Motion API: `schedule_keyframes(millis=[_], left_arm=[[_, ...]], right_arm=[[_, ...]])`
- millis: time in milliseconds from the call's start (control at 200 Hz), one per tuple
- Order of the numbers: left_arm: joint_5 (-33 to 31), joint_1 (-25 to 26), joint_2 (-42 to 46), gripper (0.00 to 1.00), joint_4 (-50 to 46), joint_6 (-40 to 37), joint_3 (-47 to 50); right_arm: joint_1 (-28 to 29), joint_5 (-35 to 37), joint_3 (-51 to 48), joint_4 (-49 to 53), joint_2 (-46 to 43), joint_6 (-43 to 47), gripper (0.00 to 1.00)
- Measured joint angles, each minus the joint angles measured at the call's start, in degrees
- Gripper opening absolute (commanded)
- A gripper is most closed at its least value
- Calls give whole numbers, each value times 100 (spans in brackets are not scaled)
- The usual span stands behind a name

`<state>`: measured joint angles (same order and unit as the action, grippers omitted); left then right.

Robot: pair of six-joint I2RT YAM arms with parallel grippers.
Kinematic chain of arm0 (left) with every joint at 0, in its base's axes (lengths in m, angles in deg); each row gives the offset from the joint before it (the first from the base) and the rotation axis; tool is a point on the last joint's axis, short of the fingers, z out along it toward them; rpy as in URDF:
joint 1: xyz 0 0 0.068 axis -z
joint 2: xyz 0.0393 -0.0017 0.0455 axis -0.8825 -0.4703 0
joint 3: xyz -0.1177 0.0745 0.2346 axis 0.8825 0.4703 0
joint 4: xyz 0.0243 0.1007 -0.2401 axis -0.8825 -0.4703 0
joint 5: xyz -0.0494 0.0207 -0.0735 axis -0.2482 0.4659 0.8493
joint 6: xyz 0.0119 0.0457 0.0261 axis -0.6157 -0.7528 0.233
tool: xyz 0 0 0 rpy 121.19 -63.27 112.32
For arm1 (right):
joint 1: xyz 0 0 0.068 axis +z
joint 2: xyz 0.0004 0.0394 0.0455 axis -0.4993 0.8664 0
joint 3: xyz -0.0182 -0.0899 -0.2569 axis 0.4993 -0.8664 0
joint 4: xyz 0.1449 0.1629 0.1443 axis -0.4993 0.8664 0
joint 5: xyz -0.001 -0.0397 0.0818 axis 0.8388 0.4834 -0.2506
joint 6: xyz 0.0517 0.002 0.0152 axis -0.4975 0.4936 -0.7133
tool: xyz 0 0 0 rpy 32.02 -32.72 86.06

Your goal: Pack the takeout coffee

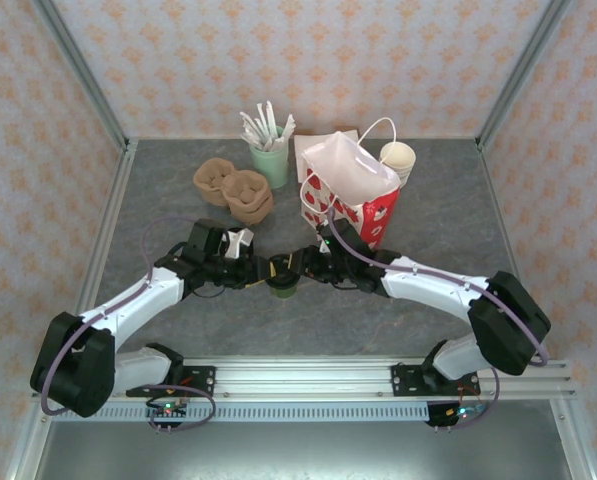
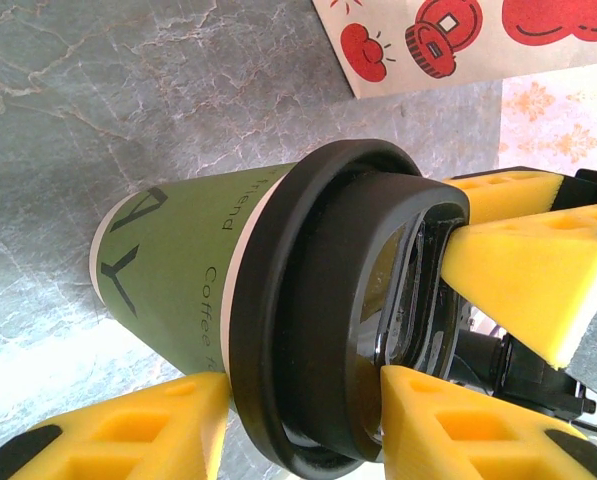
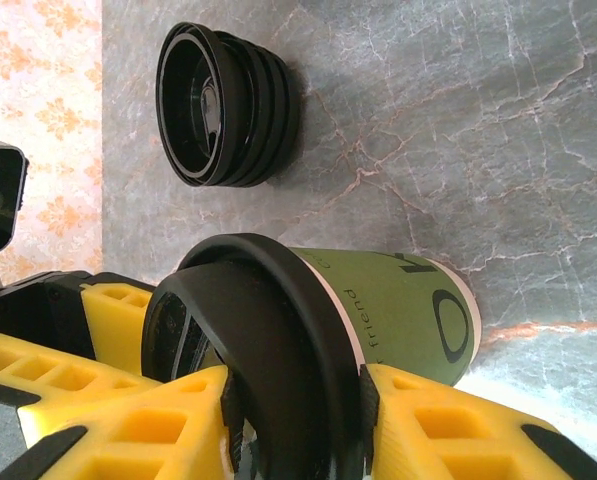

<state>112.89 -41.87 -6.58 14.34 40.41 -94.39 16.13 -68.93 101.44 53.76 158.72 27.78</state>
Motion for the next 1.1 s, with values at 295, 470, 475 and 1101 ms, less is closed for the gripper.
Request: schedule_keyframes(millis=[295,470,475,1101], left_arm=[[-83,-37,31,43,2,2,0],[-153,-37,55,43,0,2,-2],[-153,-37,55,42,0,2,-2],[-173,-37,55,42,-2,0,-9]], right_arm=[[-15,2,-190,-601,98,-210,36],[-26,-9,-245,-774,133,-343,44],[-26,-9,-245,-769,133,-356,44],[-13,44,-358,-890,129,-358,37]])
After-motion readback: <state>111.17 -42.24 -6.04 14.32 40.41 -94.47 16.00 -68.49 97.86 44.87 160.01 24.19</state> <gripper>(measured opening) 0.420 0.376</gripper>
